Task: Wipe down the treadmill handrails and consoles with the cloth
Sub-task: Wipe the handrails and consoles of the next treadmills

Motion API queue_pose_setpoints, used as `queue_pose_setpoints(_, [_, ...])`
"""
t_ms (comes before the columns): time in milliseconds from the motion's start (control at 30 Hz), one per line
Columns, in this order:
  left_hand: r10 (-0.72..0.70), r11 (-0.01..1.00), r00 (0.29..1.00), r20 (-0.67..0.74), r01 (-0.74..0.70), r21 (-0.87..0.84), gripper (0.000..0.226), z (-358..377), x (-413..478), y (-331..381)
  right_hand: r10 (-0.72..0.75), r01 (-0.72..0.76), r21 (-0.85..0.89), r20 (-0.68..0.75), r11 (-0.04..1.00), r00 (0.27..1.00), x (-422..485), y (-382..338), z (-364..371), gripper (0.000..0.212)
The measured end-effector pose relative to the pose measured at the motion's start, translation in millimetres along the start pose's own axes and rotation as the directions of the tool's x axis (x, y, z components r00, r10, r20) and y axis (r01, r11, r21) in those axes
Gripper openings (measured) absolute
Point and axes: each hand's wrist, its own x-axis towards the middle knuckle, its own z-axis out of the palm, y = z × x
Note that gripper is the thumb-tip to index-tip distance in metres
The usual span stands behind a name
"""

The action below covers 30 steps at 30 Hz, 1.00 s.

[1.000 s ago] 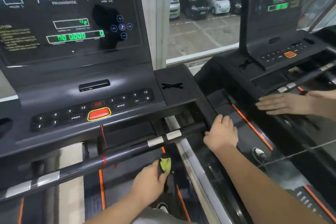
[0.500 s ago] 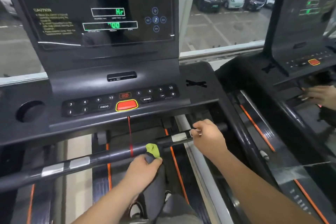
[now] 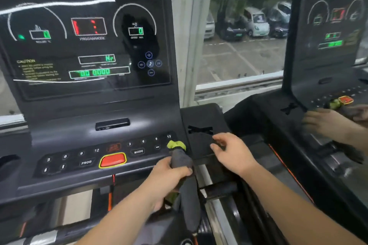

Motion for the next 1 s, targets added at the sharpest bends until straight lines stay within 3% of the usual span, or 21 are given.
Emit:
queue_pose_setpoints(133, [0.071, 0.995, 0.983, -0.168, -0.081, -0.053, 0.050, 16, 25, 28, 0.016, -0.015, 0.011, -0.081, 1.000, 0.997, 32, 19, -32, 0.048])
queue_pose_setpoints(233, [0.211, 0.974, 0.930, -0.301, -0.226, -0.018, 0.044, 25, 35, 69, 0.112, -0.112, 0.032, 0.002, 0.993, 0.994, 54, 20, -43, 0.062])
queue_pose_setpoints(333, [0.468, 0.882, 0.810, -0.354, -0.399, 0.252, 0.038, 35, 49, 112, 0.256, -0.263, 0.022, 0.154, 0.965, 0.954, 79, 20, -46, 0.071])
queue_pose_setpoints(433, [0.717, 0.579, 0.672, -0.186, -0.425, 0.696, 0.032, 52, 71, 118, 0.362, -0.380, 0.032, 0.239, 0.924, 0.901, 93, 26, -40, 0.066])
queue_pose_setpoints(500, [0.706, 0.274, 0.707, 0.037, -0.322, 0.906, 0.037, 66, 94, 91, 0.391, -0.395, -0.031, 0.229, 0.918, 0.891, 94, 30, -36, 0.061])
queue_pose_setpoints(567, [0.586, -0.049, 0.771, 0.250, -0.275, 0.960, 0.043, 78, 112, 54, 0.401, -0.401, -0.046, 0.214, 0.915, 0.891, 97, 39, -32, 0.066])
queue_pose_setpoints(633, [0.541, -0.199, 0.767, 0.345, -0.281, 0.939, 0.041, 82, 127, 33, 0.394, -0.403, -0.011, 0.230, 0.915, 0.890, 107, 63, -23, 0.076])
queue_pose_setpoints(733, [0.558, -0.294, 0.706, 0.436, -0.322, 0.900, 0.040, 74, 154, 40, 0.377, -0.395, 0.032, 0.238, 0.918, 0.895, 108, 69, -20, 0.080])
queue_pose_setpoints(800, [0.578, -0.317, 0.706, 0.409, -0.268, 0.910, 0.040, 68, 177, 62, 0.392, -0.404, 0.011, 0.222, 0.915, 0.893, 100, 48, -28, 0.077])
queue_pose_setpoints(900, [0.591, -0.181, 0.777, 0.219, -0.137, 0.974, 0.042, 73, 215, 102, 0.418, -0.421, -0.028, 0.193, 0.906, 0.888, 97, 38, -32, 0.072])
queue_pose_setpoints(1000, [0.497, -0.090, 0.852, 0.162, -0.135, 0.987, 0.049, 87, 235, 114, 0.414, -0.417, -0.031, 0.206, 0.908, 0.887, 97, 40, -30, 0.075])
